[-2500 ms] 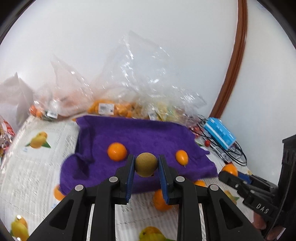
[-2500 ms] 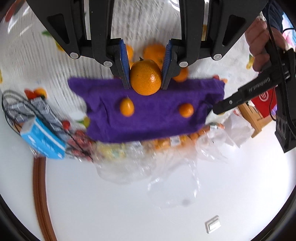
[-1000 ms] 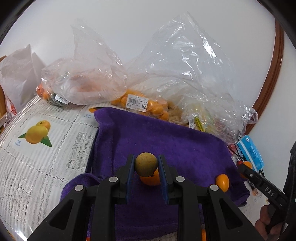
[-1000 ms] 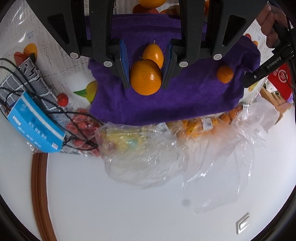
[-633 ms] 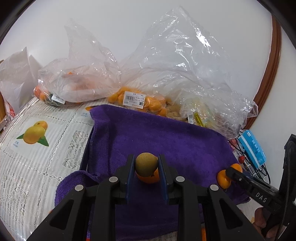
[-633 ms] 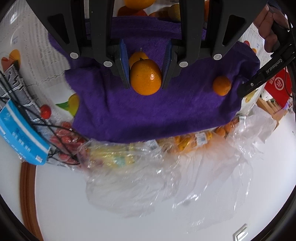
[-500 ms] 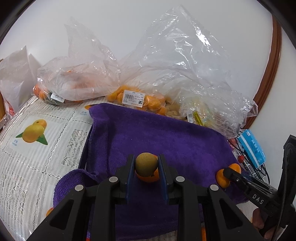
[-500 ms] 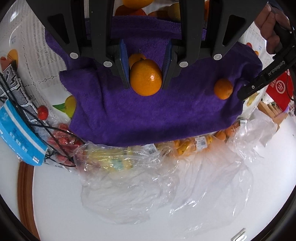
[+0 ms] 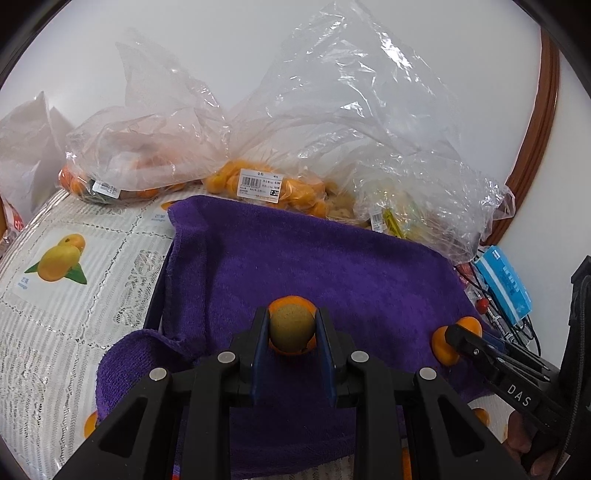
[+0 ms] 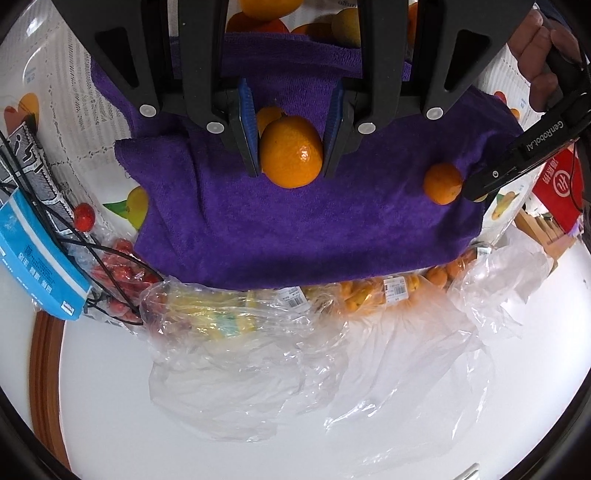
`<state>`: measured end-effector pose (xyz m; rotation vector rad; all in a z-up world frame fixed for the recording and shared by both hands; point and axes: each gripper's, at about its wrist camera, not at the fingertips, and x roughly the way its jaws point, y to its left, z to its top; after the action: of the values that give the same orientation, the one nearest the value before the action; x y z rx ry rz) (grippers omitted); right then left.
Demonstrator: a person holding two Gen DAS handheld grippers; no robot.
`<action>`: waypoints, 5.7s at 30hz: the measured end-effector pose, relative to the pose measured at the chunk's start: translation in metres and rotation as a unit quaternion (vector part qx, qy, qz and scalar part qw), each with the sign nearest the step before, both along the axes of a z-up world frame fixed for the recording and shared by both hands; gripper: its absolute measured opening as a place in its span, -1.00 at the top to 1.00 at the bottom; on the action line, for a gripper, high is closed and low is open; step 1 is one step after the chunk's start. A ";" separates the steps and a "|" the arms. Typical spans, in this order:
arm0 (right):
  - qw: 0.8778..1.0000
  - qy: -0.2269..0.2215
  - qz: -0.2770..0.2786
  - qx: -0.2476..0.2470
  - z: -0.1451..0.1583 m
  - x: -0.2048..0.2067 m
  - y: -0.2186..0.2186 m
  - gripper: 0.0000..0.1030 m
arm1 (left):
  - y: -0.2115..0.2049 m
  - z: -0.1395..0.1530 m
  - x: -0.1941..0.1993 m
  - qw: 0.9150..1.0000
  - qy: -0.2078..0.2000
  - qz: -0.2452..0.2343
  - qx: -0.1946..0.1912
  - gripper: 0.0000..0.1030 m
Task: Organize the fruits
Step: 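Lower the yellow-green fruit onto the towel and open the left tool while the right tool releases its orange, then move both open tools back toward the fruit cluster beside the towel, then grasp a round orange with the right tool while the left tool grasps a large orange, then lift the large orange with the left tool while the right tool lifts its orange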
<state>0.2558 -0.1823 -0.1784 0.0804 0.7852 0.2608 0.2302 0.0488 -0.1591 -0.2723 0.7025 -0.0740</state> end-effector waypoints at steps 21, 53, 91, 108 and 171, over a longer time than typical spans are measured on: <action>0.999 -0.006 -0.005 -0.031 0.000 0.000 0.002 0.36 | -0.006 -0.004 0.006 1.000 0.017 -0.012 0.009 0.53; 0.995 -0.078 -0.050 -0.046 0.018 -0.012 -0.010 -0.09 | -0.001 0.001 0.000 1.000 0.004 -0.018 -0.009 0.26; 0.999 -0.004 -0.022 0.042 0.003 -0.104 -0.058 -0.09 | 0.002 0.011 -0.079 0.999 -0.033 0.019 0.035 0.15; 0.998 0.026 -0.018 -0.056 -0.021 -0.129 -0.029 0.23 | 0.001 0.000 -0.111 1.000 -0.006 -0.027 -0.006 0.14; 0.997 0.048 -0.056 -0.010 -0.026 -0.147 -0.050 0.24 | -0.071 -0.023 -0.055 0.990 0.082 -0.091 0.065 0.19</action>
<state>0.1093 -0.2326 -0.2042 0.1185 0.8762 0.1434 0.1750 -0.0221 -0.1825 -0.0898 0.8917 -0.1805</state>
